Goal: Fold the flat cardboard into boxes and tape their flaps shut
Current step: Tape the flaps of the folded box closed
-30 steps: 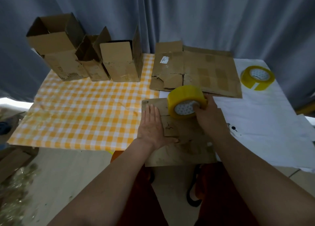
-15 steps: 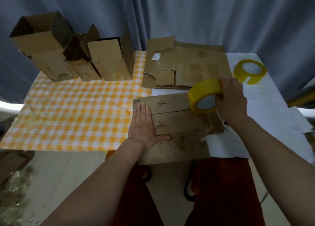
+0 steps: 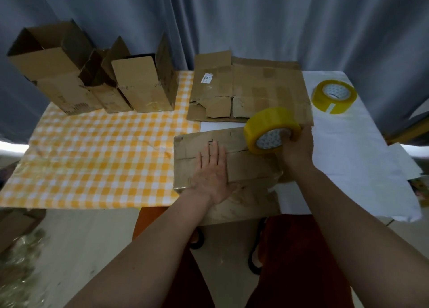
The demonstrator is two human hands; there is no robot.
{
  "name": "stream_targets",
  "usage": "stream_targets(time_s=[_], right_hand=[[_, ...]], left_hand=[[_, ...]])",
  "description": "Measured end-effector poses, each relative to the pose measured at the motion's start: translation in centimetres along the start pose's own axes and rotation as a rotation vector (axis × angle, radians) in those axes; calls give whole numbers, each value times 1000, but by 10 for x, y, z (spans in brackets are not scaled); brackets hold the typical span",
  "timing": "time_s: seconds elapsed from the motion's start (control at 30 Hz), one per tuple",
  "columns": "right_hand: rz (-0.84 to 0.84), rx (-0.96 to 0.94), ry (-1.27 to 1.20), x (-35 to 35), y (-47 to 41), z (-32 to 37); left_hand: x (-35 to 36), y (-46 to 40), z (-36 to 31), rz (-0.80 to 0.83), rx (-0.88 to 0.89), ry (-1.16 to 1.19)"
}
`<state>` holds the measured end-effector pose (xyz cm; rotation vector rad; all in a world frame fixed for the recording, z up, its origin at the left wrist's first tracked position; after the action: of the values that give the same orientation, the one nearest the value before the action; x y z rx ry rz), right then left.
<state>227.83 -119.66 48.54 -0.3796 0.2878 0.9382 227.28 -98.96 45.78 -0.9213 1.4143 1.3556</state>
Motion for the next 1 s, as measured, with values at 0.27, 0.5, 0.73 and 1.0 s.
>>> stream_targets(time_s=[0.27,0.5,0.73,1.0], right_hand=[[-28,-97,66,-16,-4,5],[-99,-174,397,-63,-36,-19],[-56,-155,427,-54,-41,-35],[175,-225,654,-41,-29,-51]], left_hand=[[5,-4,-14,117,-35,14],[6,-4,-12,122,-30,7],[7,-4,-10,102,-37,31],[4,0,-16,42,-75,-7]])
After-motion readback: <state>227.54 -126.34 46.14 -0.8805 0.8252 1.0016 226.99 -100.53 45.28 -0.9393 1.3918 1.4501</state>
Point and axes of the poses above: each hand's wrist, its own y-axis away from the middle knuckle, its own x-axis out of the palm, z = x × y, the point moved 2 cm from there along -y, towards the middle knuckle, and after that the axes turned 14 degrees about -x, right-handed, at the moved point
